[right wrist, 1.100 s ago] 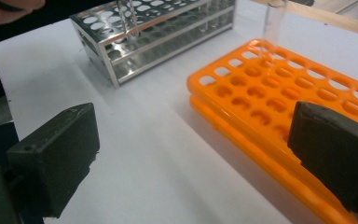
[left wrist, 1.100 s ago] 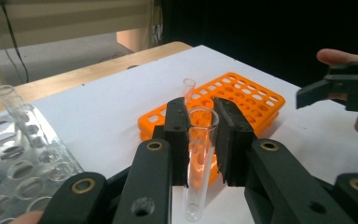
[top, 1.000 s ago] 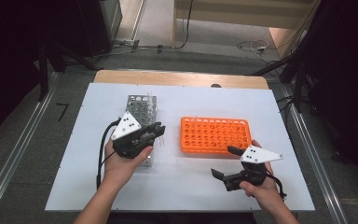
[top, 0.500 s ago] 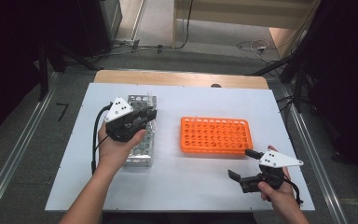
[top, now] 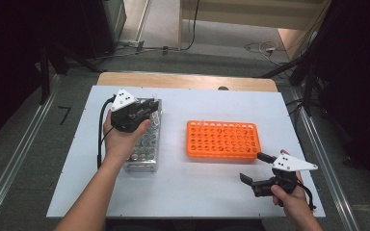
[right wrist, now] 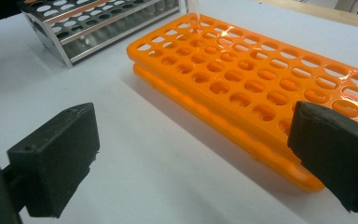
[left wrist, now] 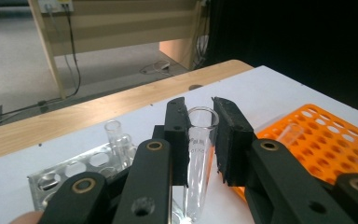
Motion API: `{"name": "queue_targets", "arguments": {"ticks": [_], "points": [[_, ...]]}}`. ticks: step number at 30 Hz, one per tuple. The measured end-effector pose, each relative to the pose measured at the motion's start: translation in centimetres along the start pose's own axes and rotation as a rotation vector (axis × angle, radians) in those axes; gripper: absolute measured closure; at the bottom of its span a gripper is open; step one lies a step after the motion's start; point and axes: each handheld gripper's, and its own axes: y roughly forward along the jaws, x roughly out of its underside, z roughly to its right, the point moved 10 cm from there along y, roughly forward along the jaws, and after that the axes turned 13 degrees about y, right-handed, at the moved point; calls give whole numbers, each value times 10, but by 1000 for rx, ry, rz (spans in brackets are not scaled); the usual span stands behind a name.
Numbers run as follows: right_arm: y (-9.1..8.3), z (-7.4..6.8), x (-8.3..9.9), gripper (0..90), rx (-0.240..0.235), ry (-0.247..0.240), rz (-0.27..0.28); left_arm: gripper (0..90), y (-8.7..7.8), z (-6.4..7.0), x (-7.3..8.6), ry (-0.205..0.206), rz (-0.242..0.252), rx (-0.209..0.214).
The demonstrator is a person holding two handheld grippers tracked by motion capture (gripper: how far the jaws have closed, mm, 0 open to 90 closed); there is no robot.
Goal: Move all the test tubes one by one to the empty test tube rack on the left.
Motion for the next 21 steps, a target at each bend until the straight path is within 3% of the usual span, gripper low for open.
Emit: {"name": "queue_targets", "arguments": {"ticks": [5,21], "points": [[0,0,0,7,-3,3,-2,760,8,-7,4,-15,-7,-20],[0,-2,0,8,-19,-1,1,760,26,-17,21,-5,-51,-88]]}}
